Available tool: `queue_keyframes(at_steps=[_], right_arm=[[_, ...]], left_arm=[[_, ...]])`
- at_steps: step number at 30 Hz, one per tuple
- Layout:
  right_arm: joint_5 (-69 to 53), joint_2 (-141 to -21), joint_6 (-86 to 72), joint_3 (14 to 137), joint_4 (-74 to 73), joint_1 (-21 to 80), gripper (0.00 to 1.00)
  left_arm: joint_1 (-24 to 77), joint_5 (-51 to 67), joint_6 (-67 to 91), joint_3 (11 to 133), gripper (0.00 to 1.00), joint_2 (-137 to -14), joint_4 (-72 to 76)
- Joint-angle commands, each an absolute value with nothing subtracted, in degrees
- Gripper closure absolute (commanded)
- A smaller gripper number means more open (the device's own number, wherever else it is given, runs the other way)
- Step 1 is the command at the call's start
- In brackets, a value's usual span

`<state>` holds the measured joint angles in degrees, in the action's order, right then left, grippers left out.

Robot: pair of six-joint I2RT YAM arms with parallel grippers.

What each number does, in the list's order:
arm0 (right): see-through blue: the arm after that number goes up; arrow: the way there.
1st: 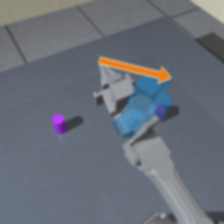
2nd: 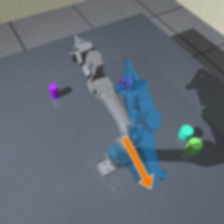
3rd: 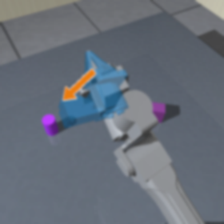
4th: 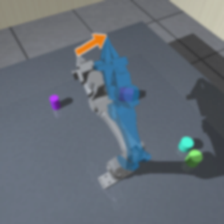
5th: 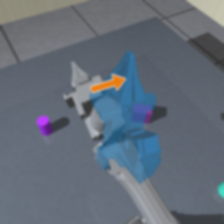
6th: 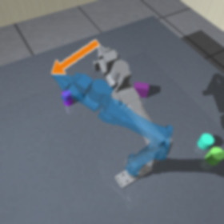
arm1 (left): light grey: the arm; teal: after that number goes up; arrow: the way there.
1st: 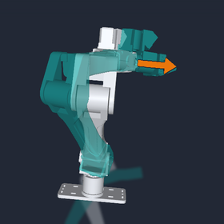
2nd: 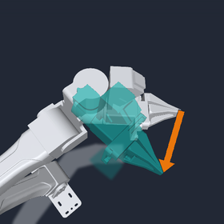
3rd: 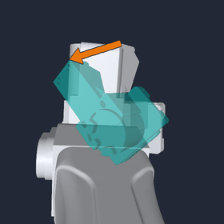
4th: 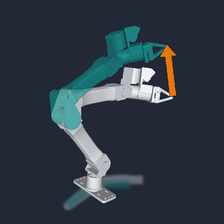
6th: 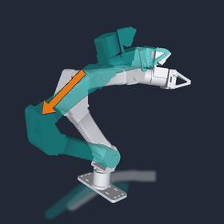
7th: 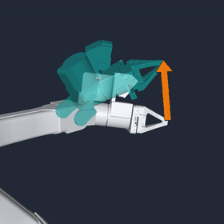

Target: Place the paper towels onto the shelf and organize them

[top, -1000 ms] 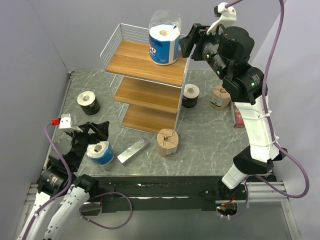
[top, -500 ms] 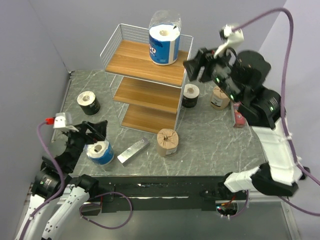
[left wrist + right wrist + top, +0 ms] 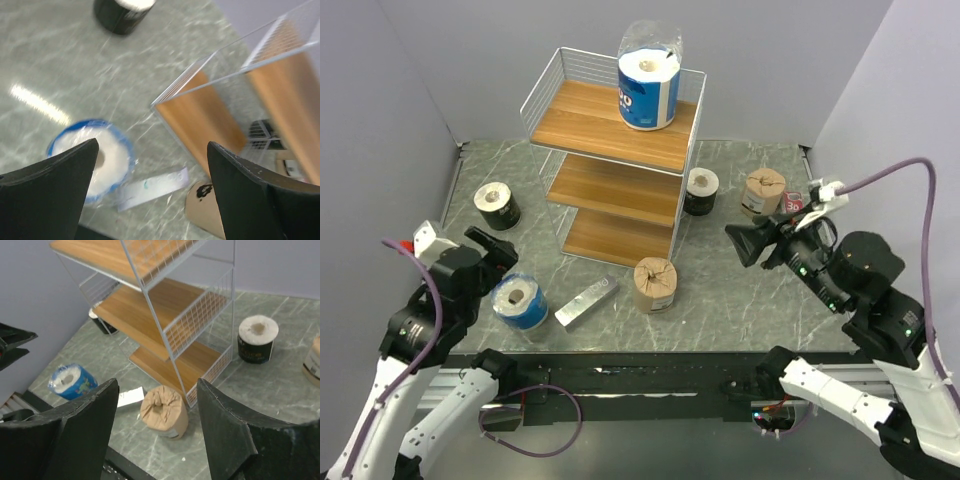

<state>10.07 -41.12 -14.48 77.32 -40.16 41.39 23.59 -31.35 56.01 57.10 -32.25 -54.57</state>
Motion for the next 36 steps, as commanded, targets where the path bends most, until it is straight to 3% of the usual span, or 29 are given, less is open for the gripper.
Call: queue_keyframes(at_steps=[1, 15, 36], right_arm=[[10.3, -38.7, -14.9, 72.2, -38.1, 41.8, 0.28], [6.6, -32.3, -15.8, 64.6, -37.7, 41.7, 0.28], [10.7, -28.4, -15.7, 62.7, -40.2, 41.8, 0.27]], left_arm=[[23.6, -32.6, 68.1, 54.2, 0.04, -33.0, -62.4], [23.6, -34.5, 86.0, 47.5, 0.04, -37.6, -70.0], [23.1, -33.5, 94.8, 41.8, 0.01, -43.6, -67.7]])
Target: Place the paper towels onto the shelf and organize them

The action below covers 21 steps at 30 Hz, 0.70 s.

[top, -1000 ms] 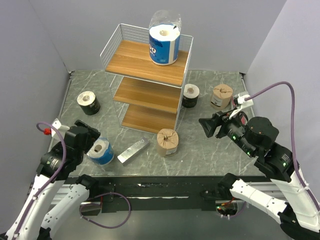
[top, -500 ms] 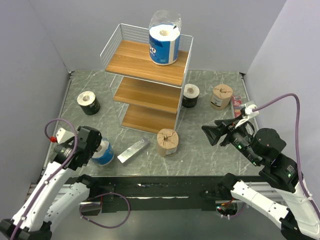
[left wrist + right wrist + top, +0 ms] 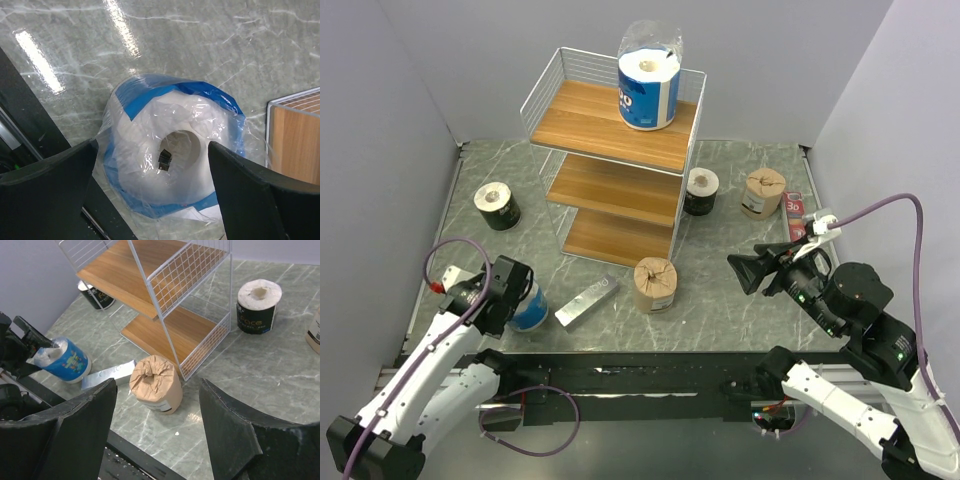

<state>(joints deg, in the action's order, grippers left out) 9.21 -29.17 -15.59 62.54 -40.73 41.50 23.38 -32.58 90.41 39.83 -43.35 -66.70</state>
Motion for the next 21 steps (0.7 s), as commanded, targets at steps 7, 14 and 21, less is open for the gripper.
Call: queue_keyframes(at_steps=[7, 14, 21], right_arm=[[11.3, -27.6, -15.5, 61.9, -39.6, 41.8, 0.26], [11.6, -28.2, -15.3, 61.6, -40.0, 41.8, 0.26], [11.9, -27.7, -15.2, 61.6, -40.1, 41.8, 0.25]], left_arm=[[23.1, -36.9, 96.9, 43.7, 0.01, -45.1, -72.8], [23.1, -34.1, 95.5, 39.7, 0.03, -44.5, -67.6], [23.1, -32.0, 95.0, 36.0, 0.07, -47.5, -63.2]])
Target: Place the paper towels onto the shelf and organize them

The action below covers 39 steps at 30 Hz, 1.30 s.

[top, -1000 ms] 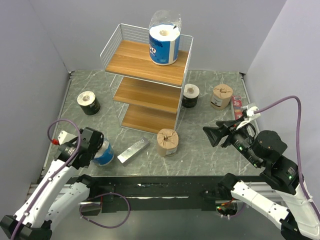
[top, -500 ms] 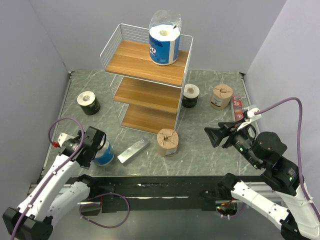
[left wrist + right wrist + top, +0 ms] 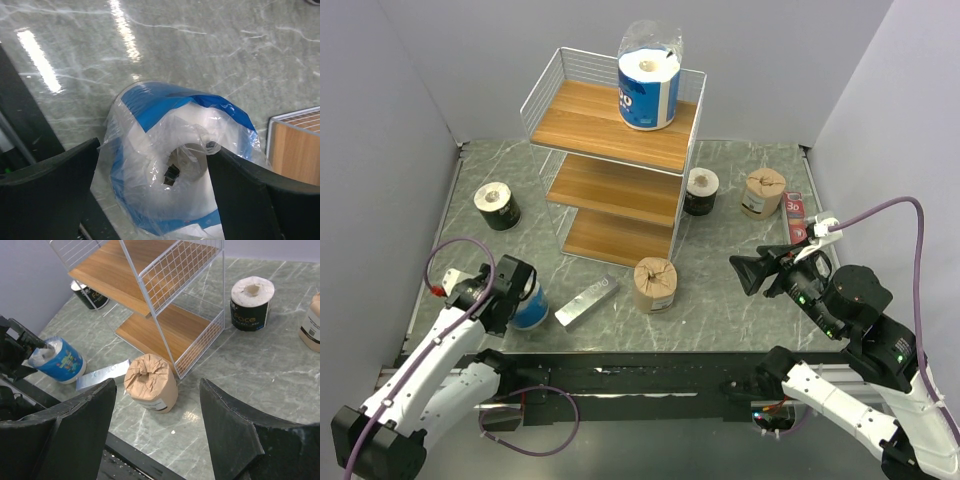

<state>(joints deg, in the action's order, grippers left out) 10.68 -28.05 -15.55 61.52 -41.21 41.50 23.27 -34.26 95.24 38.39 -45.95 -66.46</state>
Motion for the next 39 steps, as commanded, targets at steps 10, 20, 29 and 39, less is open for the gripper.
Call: queue_keyframes(at_steps=[10, 20, 29, 39], right_arm=[[12.9, -27.1, -14.8, 61.5, -40.7, 41.8, 0.25], [13.4, -27.1, -14.7, 61.6, -40.8, 41.8, 0.25], [12.8, -27.1, -15.2, 60.8, -40.5, 41.8, 0.25], [13.5, -26.8, -14.7, 61.2, -41.0, 41.8, 0.24]], left_arm=[[23.1, -30.6, 94.7, 34.1, 0.23, -47.5, -61.2], [23.1, -34.3, 88.2, 46.0, 0.11, -44.2, -68.0], [23.1, -31.3, 89.9, 45.8, 0.15, -45.3, -70.8], [23.1, -30.0, 90.6, 40.9, 0.17, -48.0, -67.4]])
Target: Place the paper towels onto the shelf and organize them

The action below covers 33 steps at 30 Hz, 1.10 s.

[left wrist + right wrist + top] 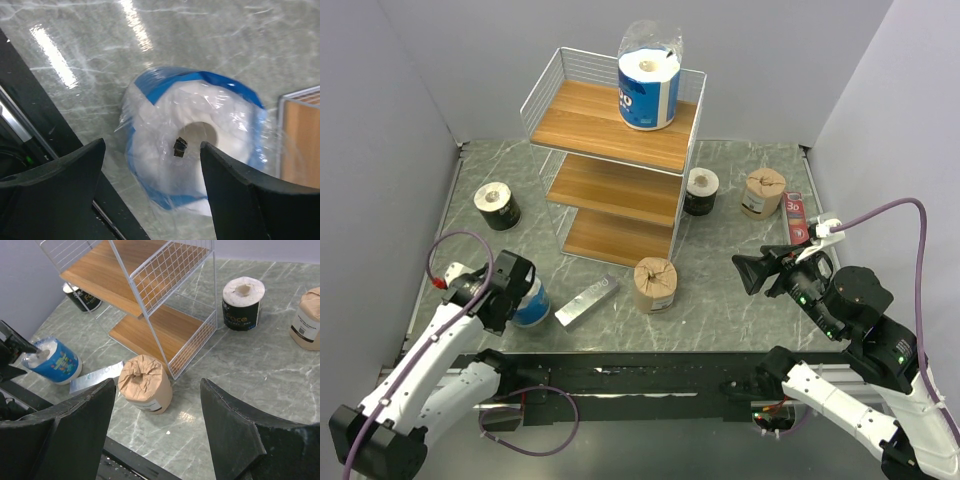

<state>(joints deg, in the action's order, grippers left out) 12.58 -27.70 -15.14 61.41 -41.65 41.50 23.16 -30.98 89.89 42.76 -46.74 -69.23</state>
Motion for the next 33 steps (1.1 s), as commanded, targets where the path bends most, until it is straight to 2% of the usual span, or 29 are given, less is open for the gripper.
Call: queue_keyframes(at_steps=[1, 4, 9, 13, 18, 19, 22, 27, 30, 33], right_arm=[[13.6, -26.6, -14.8, 60.9, -41.0, 41.7, 0.24], [13.5, -26.5, -14.6, 60.8, -41.2, 41.8, 0.24], [14.0, -26.4, -14.5, 60.8, -41.7, 41.7, 0.24], [14.0, -26.5, -14.3, 61.1, -41.7, 41.7, 0.24], [13.5, -27.2, -14.4, 61.7, -41.9, 41.8, 0.24], [13.5, -27.2, -14.6, 61.8, -41.9, 41.7, 0.24], [13.4, -27.5, -14.9, 62.1, -42.2, 41.7, 0.24], [13.6, -28.0, -14.8, 63.6, -43.3, 41.8, 0.24], [14.7, -28.1, -14.2, 64.3, -43.7, 41.8, 0.24], [15.4, -28.1, -13.8, 65.6, -44.6, 41.7, 0.24]], left_arm=[[23.1, -30.0, 90.4, 40.1, 0.17, -48.2, -66.5], [23.1, -29.7, 87.2, 38.4, 0.17, -48.6, -61.1], [23.1, -30.8, 88.5, 37.4, 0.25, -49.6, -60.6], [23.1, -30.8, 88.2, 37.1, 0.5, -49.1, -60.3], [23.1, -28.5, 87.1, 35.8, 0.55, -48.1, -58.5], [23.1, -28.1, 87.0, 35.5, 0.63, -48.1, -58.2], [23.1, -27.9, 85.3, 37.0, 0.78, -48.0, -58.4], [23.1, -30.9, 80.0, 45.8, 0.88, -46.3, -64.4], [23.1, -31.6, 75.0, 52.3, 0.98, -43.2, -66.4], [23.1, -30.5, 67.9, 57.4, 0.99, -38.7, -64.4]])
